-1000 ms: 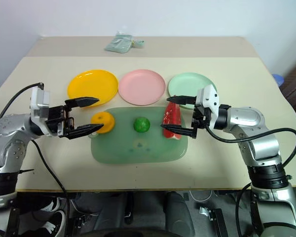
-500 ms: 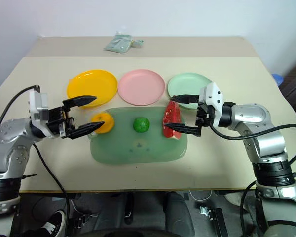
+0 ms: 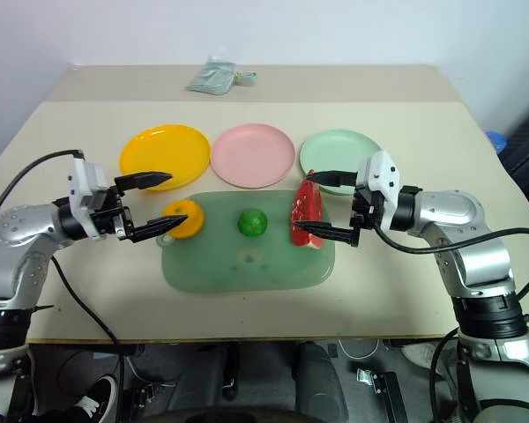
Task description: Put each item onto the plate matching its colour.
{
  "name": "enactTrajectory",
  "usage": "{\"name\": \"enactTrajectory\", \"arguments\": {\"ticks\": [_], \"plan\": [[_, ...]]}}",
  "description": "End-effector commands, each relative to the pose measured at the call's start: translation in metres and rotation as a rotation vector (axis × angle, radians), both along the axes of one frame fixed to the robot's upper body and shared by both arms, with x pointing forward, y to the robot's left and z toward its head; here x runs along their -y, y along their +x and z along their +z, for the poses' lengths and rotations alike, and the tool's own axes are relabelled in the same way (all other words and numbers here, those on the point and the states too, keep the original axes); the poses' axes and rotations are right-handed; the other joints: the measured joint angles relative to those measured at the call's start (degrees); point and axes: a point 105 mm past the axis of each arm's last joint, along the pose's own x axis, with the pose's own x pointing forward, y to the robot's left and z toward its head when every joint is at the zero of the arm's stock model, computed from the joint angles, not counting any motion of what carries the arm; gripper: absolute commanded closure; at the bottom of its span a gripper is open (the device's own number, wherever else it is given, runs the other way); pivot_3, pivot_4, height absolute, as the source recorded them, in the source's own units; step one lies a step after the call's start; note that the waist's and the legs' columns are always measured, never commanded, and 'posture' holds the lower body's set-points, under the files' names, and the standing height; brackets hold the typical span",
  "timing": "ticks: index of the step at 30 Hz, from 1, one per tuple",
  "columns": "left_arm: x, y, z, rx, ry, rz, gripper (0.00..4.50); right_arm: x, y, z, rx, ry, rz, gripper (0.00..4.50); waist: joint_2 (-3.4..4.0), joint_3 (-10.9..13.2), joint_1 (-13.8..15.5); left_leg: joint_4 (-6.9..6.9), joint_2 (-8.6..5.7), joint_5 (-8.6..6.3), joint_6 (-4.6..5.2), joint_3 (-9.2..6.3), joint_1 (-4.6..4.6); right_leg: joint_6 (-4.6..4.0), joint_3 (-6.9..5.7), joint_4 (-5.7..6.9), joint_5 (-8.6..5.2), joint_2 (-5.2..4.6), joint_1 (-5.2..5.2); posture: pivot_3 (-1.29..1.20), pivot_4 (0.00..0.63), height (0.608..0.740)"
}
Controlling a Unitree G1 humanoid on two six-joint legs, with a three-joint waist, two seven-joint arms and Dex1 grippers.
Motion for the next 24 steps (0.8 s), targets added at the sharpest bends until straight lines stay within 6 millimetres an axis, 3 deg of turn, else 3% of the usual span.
{"name": "enactTrajectory", "arguments": {"ticks": [1,7,20,24], "plan": [[-0.003,0.011,-0.002,-0.006,0.077,0.049,0.0,0.0,-0.004,0.015,0.06,0.0,0.006,0.08,0.0,0.0,0.1,0.0,0.0,0.0,0.0,0.0,0.0,0.0,0.0,0.0,0.0,0.0,0.0,0.0,0.15,0.74],[0.009,0.021,-0.012,-0.038,0.095,0.054,0.0,0.0,-0.002,0.018,0.066,0.017,-0.009,0.08,0.0,0.0,0.0,0.0,0.0,0.0,0.0,-0.01,0.0,0.0,0.0,0.01,0.0,0.0,0.0,0.0,0.15,0.74],[0.006,0.035,-0.046,-0.097,0.263,0.06,0.0,0.005,-0.006,0.016,0.059,0.011,-0.039,0.08,0.0,0.0,0.1,0.02,-0.02,0.0,0.0,0.0,-0.01,0.0,0.0,0.0,0.0,-0.01,0.0,0.0,0.15,0.74],[0.006,0.038,-0.041,-0.076,0.226,0.049,1.12,0.006,-0.006,0.018,0.065,0.014,-0.046,0.0,0.0,0.0,0.0,0.01,-0.01,0.0,0.0,0.0,0.0,0.0,0.0,0.02,0.0,0.0,0.0,0.0,0.15,0.74]]}}
